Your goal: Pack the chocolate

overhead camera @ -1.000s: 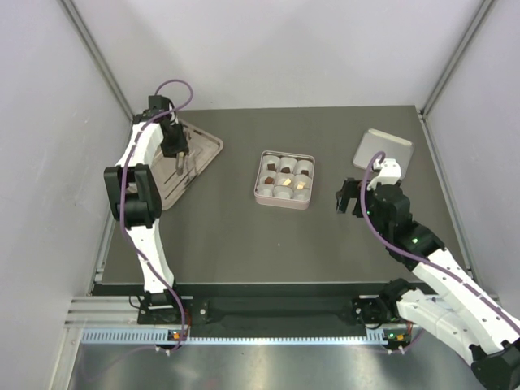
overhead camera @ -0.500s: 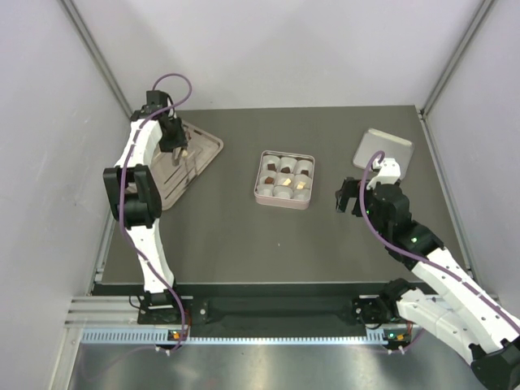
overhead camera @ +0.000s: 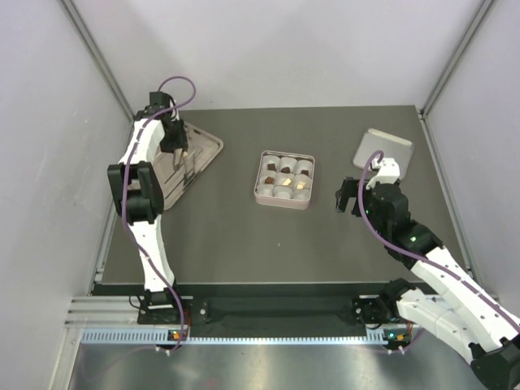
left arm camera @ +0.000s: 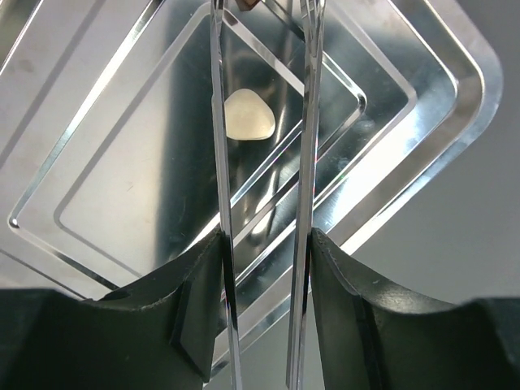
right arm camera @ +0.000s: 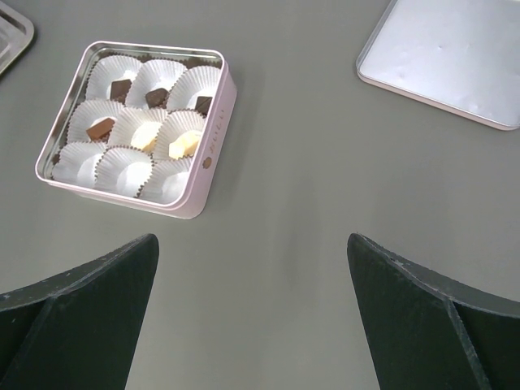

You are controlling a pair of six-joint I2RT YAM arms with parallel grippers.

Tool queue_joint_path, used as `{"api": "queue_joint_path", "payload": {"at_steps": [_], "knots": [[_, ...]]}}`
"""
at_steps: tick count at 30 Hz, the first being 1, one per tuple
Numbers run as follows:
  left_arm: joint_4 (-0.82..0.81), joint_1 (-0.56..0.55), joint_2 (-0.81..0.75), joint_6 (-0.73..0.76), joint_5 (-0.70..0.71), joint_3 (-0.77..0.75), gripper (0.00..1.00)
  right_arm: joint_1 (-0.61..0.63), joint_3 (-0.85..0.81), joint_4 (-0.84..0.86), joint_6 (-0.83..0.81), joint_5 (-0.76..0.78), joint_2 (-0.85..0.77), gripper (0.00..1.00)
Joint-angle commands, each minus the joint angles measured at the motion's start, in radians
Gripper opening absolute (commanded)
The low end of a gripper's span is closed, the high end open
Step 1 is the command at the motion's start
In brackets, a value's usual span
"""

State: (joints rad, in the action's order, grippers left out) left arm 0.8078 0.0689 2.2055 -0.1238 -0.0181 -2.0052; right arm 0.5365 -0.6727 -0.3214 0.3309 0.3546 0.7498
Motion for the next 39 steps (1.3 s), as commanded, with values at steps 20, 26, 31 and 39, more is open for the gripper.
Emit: {"api": "queue_joint_path", "payload": {"at_steps": [20,26,31,39], "knots": [[-0.004,-0.001,-0.012,0.058,0.009,-0.024,0.49,0.0,-0.004,0.053,-0.016,0.015,0.016,1.0],[-0.015,0.0,-0.007,0.087,0.112,-0.032,0.51,-0.001,-0.001,0.053,-0.018,0.012,0.013,1.0],[-0.019,0.0,0.0,0.09,0.067,-0.046,0.52,-0.001,0.002,0.054,-0.018,0.014,0.014,1.0],[-0.018,0.0,0.013,0.107,0.064,-0.033,0.51,-0.003,0.004,0.058,-0.018,0.014,0.017,1.0]]}}
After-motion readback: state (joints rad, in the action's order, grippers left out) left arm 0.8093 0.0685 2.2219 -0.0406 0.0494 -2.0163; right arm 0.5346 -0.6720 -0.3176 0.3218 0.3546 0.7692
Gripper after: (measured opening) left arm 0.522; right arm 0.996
